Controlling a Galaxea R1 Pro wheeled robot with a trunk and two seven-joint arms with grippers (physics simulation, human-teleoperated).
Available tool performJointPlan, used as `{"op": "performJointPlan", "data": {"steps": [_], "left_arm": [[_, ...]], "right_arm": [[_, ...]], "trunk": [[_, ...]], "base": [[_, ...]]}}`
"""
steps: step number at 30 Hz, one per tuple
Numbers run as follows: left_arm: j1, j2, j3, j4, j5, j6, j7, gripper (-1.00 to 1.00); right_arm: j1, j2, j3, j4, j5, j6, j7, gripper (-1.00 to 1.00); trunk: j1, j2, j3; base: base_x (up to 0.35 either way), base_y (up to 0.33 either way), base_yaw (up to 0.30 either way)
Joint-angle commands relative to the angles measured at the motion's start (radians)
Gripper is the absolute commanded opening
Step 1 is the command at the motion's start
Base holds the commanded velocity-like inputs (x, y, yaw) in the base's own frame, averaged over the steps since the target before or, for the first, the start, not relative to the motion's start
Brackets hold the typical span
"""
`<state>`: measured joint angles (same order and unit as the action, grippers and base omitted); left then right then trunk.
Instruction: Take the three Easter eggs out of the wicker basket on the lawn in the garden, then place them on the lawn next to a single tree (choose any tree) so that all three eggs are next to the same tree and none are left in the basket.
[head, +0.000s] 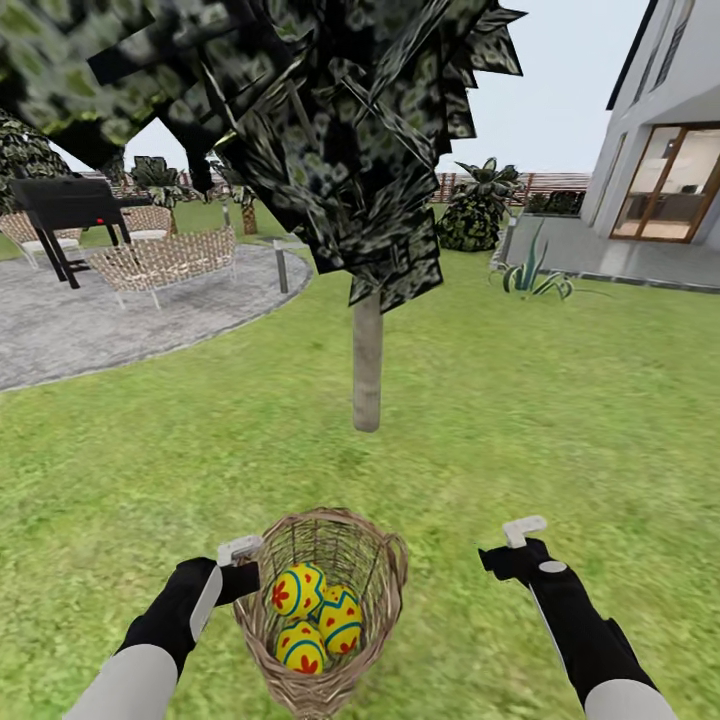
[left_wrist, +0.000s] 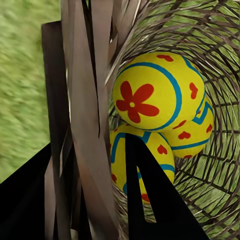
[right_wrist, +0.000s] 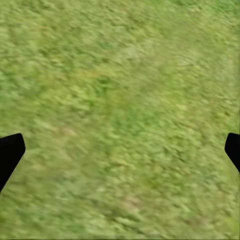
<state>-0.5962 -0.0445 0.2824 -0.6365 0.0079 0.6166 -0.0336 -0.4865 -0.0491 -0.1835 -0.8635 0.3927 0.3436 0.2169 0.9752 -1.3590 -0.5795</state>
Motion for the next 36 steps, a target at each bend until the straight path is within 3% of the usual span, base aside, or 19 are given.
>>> {"op": "performJointPlan", "data": {"steps": [1, 10, 16, 36], "left_arm": [[0.0, 0.0, 0.0, 0.0, 0.007, 0.0, 0.0, -1.0], [0.0, -0.002, 0.0, -0.011, 0.006, -0.002, 0.0, -1.0], [0.001, -0.012, -0.002, -0.011, 0.006, -0.002, 0.0, -1.0], [0.0, -0.011, -0.002, -0.011, 0.006, -0.002, 0.0, -1.0]], "right_arm": [[0.0, 0.0, 0.0, 0.0, 0.0, 0.0, 0.0, 1.0], [0.0, 0.0, -0.001, 0.001, 0.0, 0.001, -0.002, 1.0], [0.0, -0.001, -0.001, 0.001, -0.001, 0.001, 0.001, 1.0], [0.0, 0.0, -0.001, 0.005, 0.002, 0.0, 0.001, 1.0]], "trunk": [[0.0, 0.0, 0.0], [0.0, 0.0, 0.0], [0.023, -0.042, -0.019], [0.1, -0.182, -0.081]], "base": [[0.323, 0.0, 0.179], [0.123, 0.0, 0.248], [0.0, 0.0, 0.007], [0.0, 0.0, 0.0]]}}
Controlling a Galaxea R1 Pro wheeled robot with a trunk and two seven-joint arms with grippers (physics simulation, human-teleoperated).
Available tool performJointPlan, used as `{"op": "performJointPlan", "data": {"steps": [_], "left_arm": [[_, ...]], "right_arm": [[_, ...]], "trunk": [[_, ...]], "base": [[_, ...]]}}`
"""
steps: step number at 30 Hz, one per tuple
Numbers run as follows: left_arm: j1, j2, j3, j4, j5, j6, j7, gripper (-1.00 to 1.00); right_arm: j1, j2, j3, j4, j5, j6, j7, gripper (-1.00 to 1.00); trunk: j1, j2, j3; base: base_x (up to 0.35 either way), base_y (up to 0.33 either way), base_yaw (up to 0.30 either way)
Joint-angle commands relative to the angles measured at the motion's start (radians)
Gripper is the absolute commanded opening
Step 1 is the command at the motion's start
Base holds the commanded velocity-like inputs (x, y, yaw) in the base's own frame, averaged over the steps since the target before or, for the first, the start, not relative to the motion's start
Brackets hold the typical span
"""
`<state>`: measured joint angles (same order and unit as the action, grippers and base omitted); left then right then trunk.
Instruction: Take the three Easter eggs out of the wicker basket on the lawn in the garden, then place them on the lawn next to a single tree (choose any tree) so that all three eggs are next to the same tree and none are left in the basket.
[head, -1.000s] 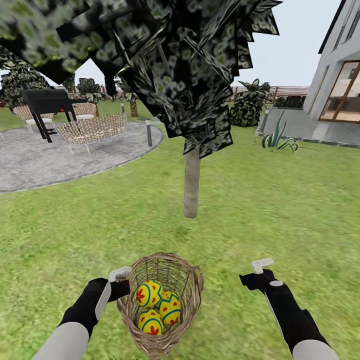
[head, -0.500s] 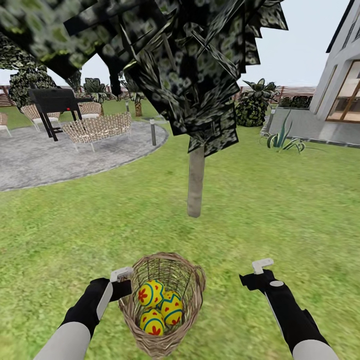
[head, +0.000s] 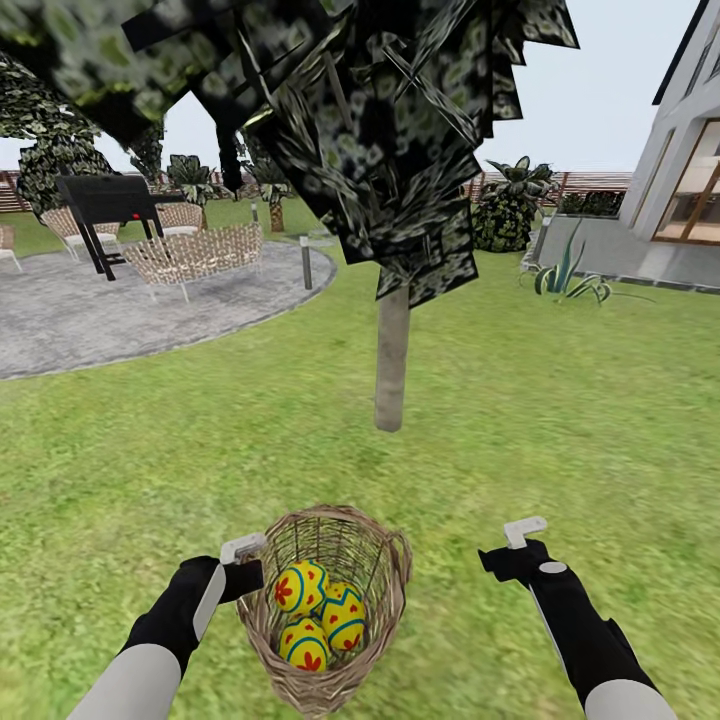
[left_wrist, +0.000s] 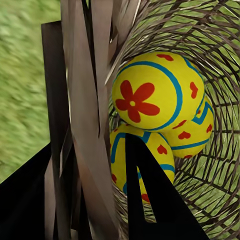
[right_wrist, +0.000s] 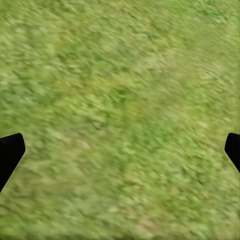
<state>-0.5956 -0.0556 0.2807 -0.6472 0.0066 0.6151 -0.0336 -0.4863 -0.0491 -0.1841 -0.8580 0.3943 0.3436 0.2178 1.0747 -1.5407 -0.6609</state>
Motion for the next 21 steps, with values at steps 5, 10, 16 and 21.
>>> {"op": "performJointPlan", "data": {"steps": [5, 10, 16, 21], "left_arm": [[0.0, 0.0, 0.0, 0.0, 0.007, 0.0, 0.0, -1.0], [-0.001, 0.0, 0.0, 0.0, 0.007, 0.0, 0.0, -1.0], [-0.001, 0.0, 0.0, 0.0, 0.007, 0.0, 0.0, -1.0], [0.0, 0.0, 0.0, 0.0, 0.007, 0.0, 0.0, -1.0]], "right_arm": [[0.0, 0.0, 0.0, 0.001, 0.0, 0.0, -0.001, 1.0], [0.0, 0.0, 0.001, 0.002, 0.0, -0.001, -0.001, 1.0], [0.0, 0.0, 0.003, 0.036, 0.0, -0.002, -0.002, 1.0], [0.0, -0.001, 0.002, 0.036, 0.0, -0.002, -0.002, 1.0]], "trunk": [[0.019, -0.035, -0.016], [0.038, -0.07, -0.031], [0.061, -0.112, -0.05], [0.081, -0.147, -0.066]], "base": [[0.0, 0.0, 0.0], [0.0, 0.0, 0.0], [0.0, 0.0, 0.0], [0.0, 0.0, 0.0]]}}
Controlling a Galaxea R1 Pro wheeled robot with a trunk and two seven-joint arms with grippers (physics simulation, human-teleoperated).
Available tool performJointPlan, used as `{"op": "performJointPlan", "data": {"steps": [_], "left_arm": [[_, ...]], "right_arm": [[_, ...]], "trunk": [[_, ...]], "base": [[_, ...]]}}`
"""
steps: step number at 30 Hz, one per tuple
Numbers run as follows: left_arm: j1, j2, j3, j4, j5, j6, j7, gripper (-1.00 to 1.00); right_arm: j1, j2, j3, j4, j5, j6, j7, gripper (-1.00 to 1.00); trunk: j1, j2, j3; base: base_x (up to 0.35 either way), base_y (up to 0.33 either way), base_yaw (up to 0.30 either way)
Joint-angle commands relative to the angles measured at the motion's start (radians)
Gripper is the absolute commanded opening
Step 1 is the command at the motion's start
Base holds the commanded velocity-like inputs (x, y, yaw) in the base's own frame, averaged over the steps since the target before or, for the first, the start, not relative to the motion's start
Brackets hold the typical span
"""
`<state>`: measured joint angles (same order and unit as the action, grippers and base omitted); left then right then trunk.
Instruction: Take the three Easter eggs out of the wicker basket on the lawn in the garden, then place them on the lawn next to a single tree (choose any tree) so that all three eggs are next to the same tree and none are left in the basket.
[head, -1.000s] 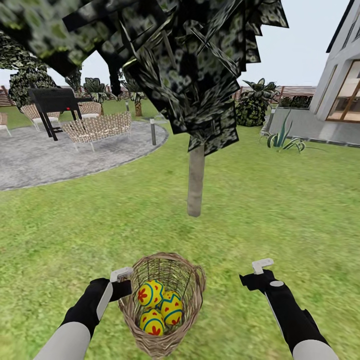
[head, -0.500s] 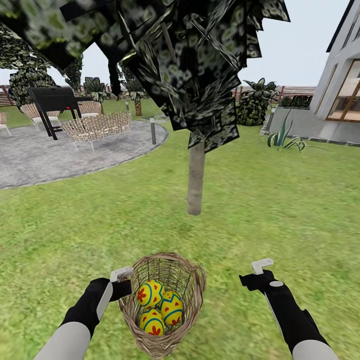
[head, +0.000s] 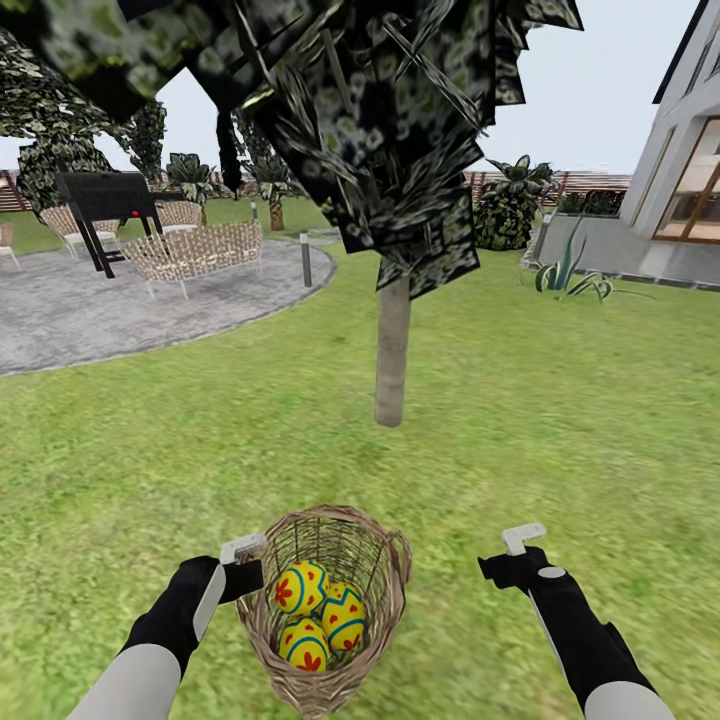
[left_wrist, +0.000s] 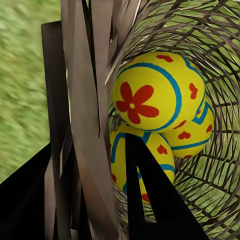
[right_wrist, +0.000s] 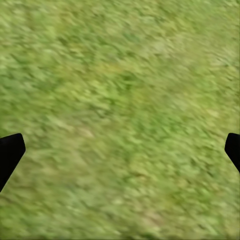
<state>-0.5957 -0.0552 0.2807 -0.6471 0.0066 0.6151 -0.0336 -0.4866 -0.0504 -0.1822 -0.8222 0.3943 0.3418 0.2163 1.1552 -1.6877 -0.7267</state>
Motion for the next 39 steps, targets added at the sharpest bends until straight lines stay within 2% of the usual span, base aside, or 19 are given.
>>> {"op": "performJointPlan", "data": {"steps": [1, 8, 9, 11, 12, 14, 16, 19, 25, 39], "left_arm": [[0.0, 0.0, 0.0, 0.0, 0.007, 0.0, 0.0, -1.0], [0.0, 0.0, 0.0, 0.0, 0.007, 0.0, 0.0, -1.0], [0.0, 0.0, 0.0, 0.0, 0.007, 0.0, 0.0, -1.0], [0.0, 0.0, 0.0, 0.0, 0.007, 0.0, 0.0, -1.0], [-0.001, 0.0, 0.0, 0.0, 0.007, 0.0, 0.0, -1.0], [-0.001, 0.0, 0.0, 0.0, 0.007, 0.0, 0.0, -1.0], [-0.001, 0.0, 0.0, 0.0, 0.007, 0.0, 0.0, -1.0], [0.0, 0.0, 0.0, 0.0, 0.007, 0.0, 0.0, -1.0], [-0.001, 0.002, 0.001, 0.0, 0.007, 0.0, 0.0, -1.0], [0.0, 0.004, 0.002, 0.001, 0.007, 0.0, -0.001, -1.0]], "right_arm": [[0.0, 0.0, 0.0, 0.0, 0.0, -0.001, 0.0, 1.0], [0.0, -0.006, -0.008, -0.033, -0.003, 0.001, 0.012, 1.0], [0.0, -0.007, -0.008, -0.043, -0.003, 0.004, 0.027, 1.0], [0.0, -0.011, -0.011, -0.074, -0.003, 0.01, 0.115, 1.0], [0.0, -0.011, -0.026, -0.08, -0.004, 0.011, 0.14, 1.0], [0.0, -0.009, -0.121, -0.084, -0.003, 0.01, 0.165, 1.0], [0.0, -0.009, -0.143, -0.084, -0.003, 0.01, 0.215, 1.0], [-0.001, -0.006, -0.135, -0.084, -0.006, 0.008, 0.196, 1.0], [-0.001, -0.004, -0.129, -0.083, -0.005, 0.005, 0.19, 1.0], [-0.001, -0.005, -0.126, -0.084, -0.005, 0.006, 0.19, 1.0]], "trunk": [[0.004, -0.007, -0.003], [0.031, -0.056, -0.025], [0.035, -0.063, -0.028], [0.042, -0.077, -0.035], [0.046, -0.084, -0.038], [0.054, -0.098, -0.044], [0.061, -0.112, -0.05], [0.073, -0.133, -0.06], [0.073, -0.133, -0.06], [0.073, -0.133, -0.06]], "base": [[0.0, 0.0, 0.0], [0.0, 0.0, 0.0], [0.0, 0.0, 0.0], [0.0, 0.0, 0.0], [0.0, 0.0, 0.0], [0.0, 0.0, 0.0], [0.0, 0.0, 0.0], [0.0, 0.0, 0.0], [0.021, 0.0, 0.0], [0.31, -0.062, 0.0]]}}
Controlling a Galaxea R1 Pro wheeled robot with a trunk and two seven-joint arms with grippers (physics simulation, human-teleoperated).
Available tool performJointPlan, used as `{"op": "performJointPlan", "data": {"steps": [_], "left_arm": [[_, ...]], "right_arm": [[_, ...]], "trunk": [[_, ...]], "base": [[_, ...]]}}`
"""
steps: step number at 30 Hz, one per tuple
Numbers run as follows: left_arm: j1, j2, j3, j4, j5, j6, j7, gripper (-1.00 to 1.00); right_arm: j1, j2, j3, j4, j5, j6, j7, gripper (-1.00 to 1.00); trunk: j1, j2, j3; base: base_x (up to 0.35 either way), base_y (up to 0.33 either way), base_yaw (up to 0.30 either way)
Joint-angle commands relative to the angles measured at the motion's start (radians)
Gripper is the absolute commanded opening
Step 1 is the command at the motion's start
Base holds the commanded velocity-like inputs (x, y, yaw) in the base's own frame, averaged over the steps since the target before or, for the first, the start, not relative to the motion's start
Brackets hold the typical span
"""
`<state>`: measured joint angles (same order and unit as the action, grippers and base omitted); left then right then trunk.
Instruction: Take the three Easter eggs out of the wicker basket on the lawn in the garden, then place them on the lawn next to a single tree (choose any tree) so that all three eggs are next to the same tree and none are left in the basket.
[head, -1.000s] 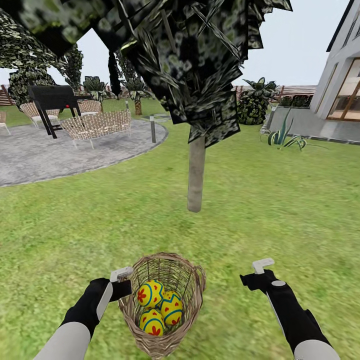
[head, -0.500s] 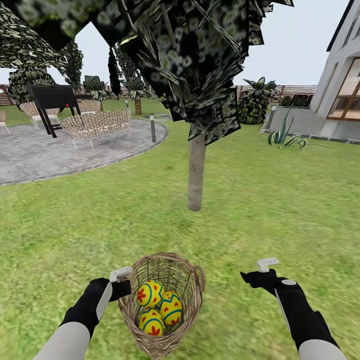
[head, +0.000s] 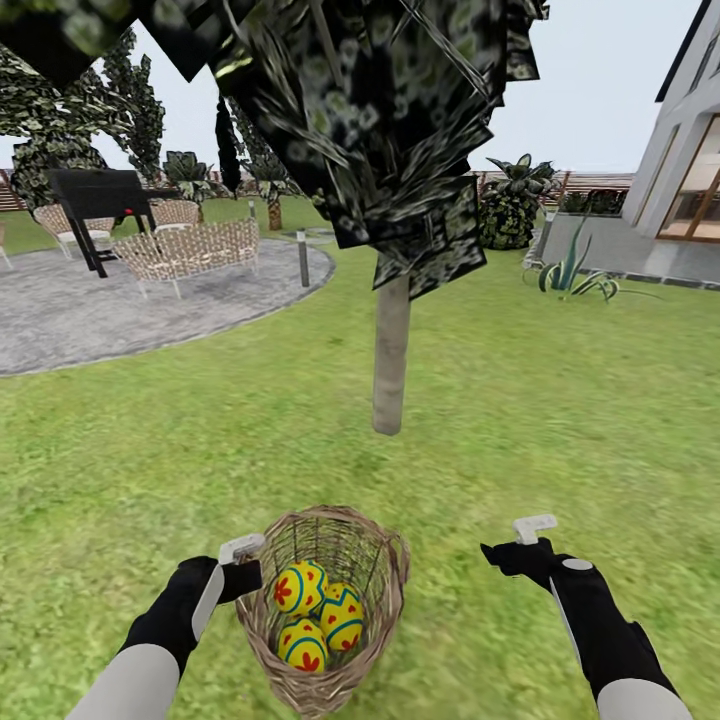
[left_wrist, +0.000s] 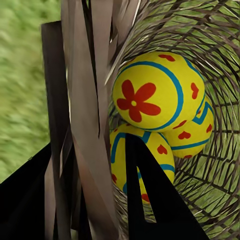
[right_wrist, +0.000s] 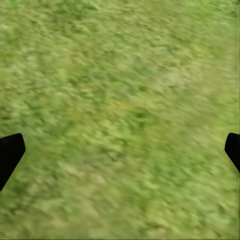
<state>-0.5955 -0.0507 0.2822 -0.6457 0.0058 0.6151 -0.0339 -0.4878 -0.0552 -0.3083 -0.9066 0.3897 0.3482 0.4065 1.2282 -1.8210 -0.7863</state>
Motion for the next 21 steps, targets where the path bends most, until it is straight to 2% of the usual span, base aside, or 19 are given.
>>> {"op": "performJointPlan", "data": {"steps": [1, 21], "left_arm": [[0.0, 0.0, 0.0, -0.001, 0.008, 0.0, 0.0, -1.0], [0.0, 0.0, 0.0, -0.001, 0.008, 0.0, 0.0, -1.0]], "right_arm": [[0.0, 0.0, 0.0, 0.0, 0.0, 0.0, 0.0, 1.0], [0.0, 0.001, 0.0, 0.002, 0.0, 0.0, 0.0, 1.0]], "trunk": [[0.0, 0.0, 0.0], [0.0, 0.0, 0.0]], "base": [[0.319, -0.095, 0.0], [0.319, -0.095, 0.0]]}}
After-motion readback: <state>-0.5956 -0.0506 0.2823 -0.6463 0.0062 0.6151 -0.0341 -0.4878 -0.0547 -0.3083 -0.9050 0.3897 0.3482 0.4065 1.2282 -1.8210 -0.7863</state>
